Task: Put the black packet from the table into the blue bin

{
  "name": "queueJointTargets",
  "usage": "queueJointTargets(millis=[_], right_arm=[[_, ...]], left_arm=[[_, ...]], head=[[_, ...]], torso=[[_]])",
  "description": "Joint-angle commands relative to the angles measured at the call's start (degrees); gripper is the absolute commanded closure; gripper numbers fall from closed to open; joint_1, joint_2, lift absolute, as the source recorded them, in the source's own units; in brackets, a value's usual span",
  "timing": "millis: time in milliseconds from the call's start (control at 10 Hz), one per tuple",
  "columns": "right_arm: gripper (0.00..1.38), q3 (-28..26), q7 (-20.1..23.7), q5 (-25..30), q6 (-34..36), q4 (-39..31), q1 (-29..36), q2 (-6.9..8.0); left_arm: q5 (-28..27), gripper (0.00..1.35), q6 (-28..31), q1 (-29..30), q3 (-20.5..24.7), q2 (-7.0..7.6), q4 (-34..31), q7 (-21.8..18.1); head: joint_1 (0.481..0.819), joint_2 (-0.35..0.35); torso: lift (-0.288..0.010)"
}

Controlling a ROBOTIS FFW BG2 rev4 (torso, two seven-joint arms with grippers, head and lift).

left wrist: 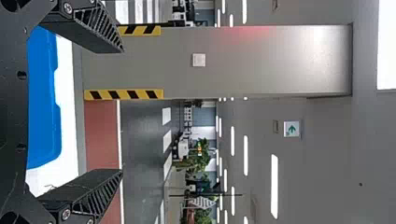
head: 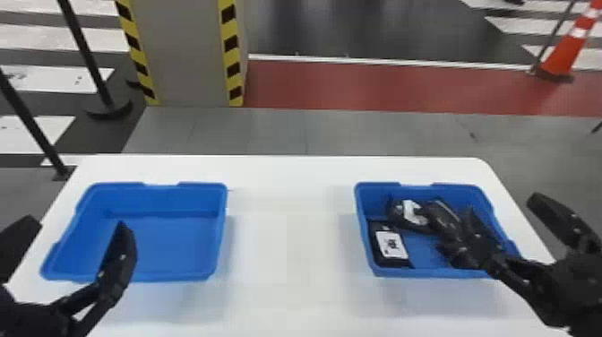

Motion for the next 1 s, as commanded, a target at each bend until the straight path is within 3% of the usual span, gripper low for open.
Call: queueJointTargets(millis=[0, 200, 900], right_arm=[[0.10, 1.1, -0.1, -0.1, -2.0, -3.9, 4.4, 0.09], [0.10, 1.1, -0.1, -0.2, -5.1, -2.9, 8.2, 0.35], [0.10, 1.3, -0.1, -0.4, -6.2, -0.7, 8.6, 1.05]], left_arm=[[0.0, 0.11, 0.1, -0.3, -0.1, 0.15, 0.0, 0.0], [0.1, 0.11, 0.1, -0.1, 0.0, 0.15, 0.0, 0.0], [0.0, 0.11, 0.5, -0.6, -0.4, 0.23, 0.0, 0.0]], head=[[0.695, -0.015], [0.695, 0.016], [0.695, 0.002]], torso=[[-0.110], [-0.110], [-0.110]])
